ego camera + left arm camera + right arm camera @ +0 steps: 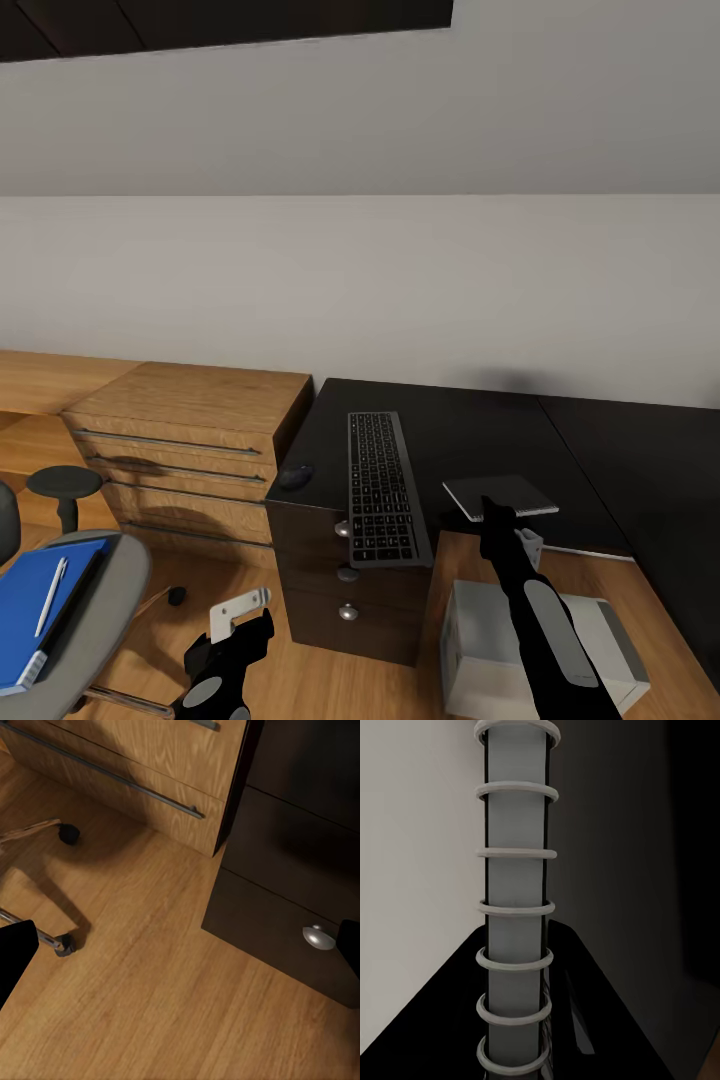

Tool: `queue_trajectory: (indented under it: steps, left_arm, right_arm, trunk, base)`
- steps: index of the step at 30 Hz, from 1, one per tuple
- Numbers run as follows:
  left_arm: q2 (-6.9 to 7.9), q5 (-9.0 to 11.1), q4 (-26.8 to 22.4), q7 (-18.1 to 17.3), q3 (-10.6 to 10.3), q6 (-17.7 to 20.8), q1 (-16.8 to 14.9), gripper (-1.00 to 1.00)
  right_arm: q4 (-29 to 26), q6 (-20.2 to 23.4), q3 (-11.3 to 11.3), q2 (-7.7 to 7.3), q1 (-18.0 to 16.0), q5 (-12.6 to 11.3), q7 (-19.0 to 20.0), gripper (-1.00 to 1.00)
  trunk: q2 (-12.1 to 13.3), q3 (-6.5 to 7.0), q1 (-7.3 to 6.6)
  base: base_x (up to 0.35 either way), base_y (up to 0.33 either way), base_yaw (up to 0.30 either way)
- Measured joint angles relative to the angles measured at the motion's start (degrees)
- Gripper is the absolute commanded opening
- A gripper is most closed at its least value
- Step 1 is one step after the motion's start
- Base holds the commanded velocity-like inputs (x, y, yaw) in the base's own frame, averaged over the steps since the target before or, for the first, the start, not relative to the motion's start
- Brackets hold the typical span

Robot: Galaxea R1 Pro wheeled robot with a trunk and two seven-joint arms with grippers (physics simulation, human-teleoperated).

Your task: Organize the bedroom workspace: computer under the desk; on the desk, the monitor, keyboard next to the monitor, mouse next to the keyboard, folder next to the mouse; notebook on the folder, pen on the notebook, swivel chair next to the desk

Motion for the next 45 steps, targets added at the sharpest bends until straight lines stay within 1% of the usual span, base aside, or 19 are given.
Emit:
queue_trajectory:
  steps: [7, 15, 22, 37, 45]
  left_arm:
    - [0.00, 0.0, 0.0, 0.0, 0.1, 0.0, 0.0, 1.00]
    - [0.00, 0.0, 0.0, 0.0, 0.1, 0.0, 0.0, 1.00]
    - [0.00, 0.0, 0.0, 0.0, 0.1, 0.0, 0.0, 1.00]
    - [0.00, 0.0, 0.0, 0.0, 0.1, 0.1, 0.0, 1.00]
    - [0.00, 0.0, 0.1, 0.0, 0.1, 0.0, 0.0, 1.00]
  right_arm:
    - [0.0, 0.0, 0.0, -0.03, 0.0, 0.0, 0.0, -1.00]
    - [0.0, 0.0, 0.0, -0.01, 0.0, 0.0, 0.0, -1.00]
    - [0.0, 0.0, 0.0, -0.08, 0.0, 0.0, 0.0, -1.00]
    - [-0.1, 0.0, 0.0, -0.09, 0.0, 0.0, -0.1, -1.00]
    - [-0.1, 0.0, 0.0, -0.09, 0.0, 0.0, -0.1, -1.00]
  trunk:
    - [0.0, 0.00, 0.00]
    - [0.0, 0.00, 0.02]
    - [0.0, 0.00, 0.00]
    - [0.0, 0.00, 0.00]
    - [0.0, 0.00, -0.01]
  base:
    - [-0.002, 0.000, 0.000]
    - [-0.164, 0.000, 0.000]
    - [-0.040, 0.000, 0.000]
    - [0.002, 0.000, 0.000]
    - [0.147, 0.000, 0.000]
